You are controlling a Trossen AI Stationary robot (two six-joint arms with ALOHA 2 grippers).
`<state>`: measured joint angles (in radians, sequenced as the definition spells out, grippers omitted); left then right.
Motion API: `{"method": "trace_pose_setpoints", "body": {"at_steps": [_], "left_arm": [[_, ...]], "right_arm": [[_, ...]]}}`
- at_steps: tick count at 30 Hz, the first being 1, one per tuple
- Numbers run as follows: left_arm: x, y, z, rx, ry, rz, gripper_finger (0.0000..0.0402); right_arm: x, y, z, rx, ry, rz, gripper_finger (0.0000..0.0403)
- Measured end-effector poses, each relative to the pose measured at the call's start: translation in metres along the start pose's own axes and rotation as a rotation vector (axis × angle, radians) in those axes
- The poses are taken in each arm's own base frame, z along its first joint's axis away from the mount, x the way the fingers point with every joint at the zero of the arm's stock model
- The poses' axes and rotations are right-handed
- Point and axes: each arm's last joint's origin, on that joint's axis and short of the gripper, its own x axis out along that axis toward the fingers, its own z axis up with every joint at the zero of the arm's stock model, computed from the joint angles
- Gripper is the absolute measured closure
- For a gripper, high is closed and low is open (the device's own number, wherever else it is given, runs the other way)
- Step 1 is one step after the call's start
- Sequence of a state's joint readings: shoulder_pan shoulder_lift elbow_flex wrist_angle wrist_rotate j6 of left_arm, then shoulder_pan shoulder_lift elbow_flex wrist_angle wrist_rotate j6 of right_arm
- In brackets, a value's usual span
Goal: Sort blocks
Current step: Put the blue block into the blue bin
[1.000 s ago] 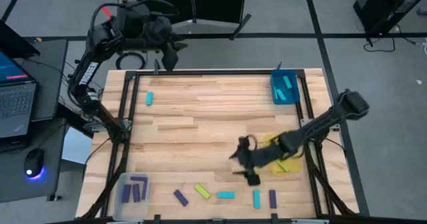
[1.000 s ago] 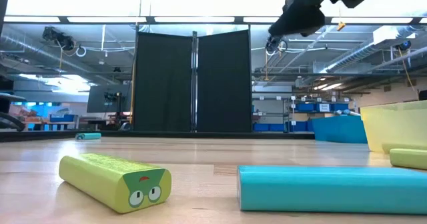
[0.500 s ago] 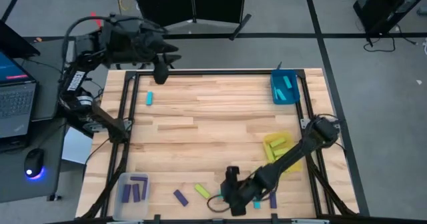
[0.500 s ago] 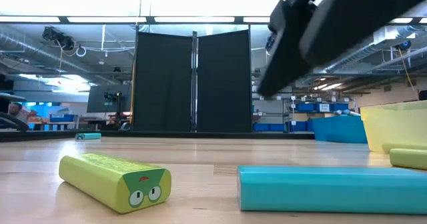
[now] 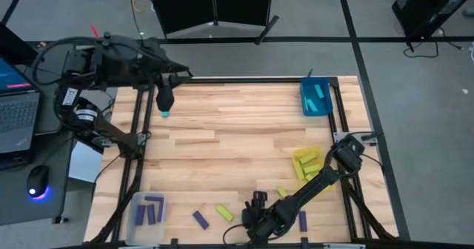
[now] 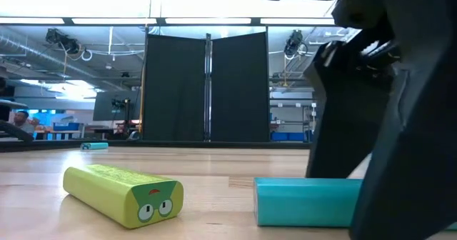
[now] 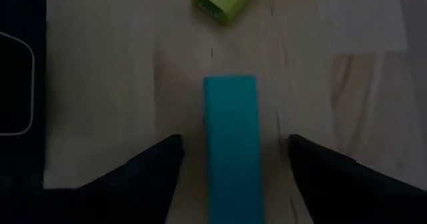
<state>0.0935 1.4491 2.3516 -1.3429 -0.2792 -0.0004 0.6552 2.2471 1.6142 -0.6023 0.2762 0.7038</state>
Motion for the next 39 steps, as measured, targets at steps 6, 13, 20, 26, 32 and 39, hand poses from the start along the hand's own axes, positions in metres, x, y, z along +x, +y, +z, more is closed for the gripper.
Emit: {"method": "trace_pose_setpoints", "body": {"at_steps": [6, 13, 20, 26, 32, 39], "left_arm": [[0.001, -0.013, -0.003, 0.028, 0.020, -0.041, 0.0262], [0.007, -0.020, -0.021, 0.054, 0.029, -0.021, 0.0262], [0.023, -0.024, -0.066, 0.026, -0.023, -0.022, 0.0262], [0.047, -0.032, -0.119, -0.046, -0.037, -0.049, 0.0261], [0.081, -0.044, -0.171, -0.068, 0.025, -0.075, 0.0261], [0.112, -0.054, -0.217, -0.114, 0.082, -0.064, 0.0261]], "right_arm": [[0.000, -0.001, -0.002, 0.029, 0.020, -0.010, 0.0234], [-0.003, -0.004, -0.001, 0.026, 0.009, -0.036, 0.0288], [-0.045, -0.025, 0.012, -0.006, -0.114, -0.223, 0.0288], [-0.107, -0.071, 0.032, 0.031, -0.192, -0.412, 0.0288], [-0.161, -0.152, 0.044, 0.208, -0.172, -0.635, 0.0288], [-0.193, -0.250, 0.020, 0.515, -0.083, -0.826, 0.0288]]}}
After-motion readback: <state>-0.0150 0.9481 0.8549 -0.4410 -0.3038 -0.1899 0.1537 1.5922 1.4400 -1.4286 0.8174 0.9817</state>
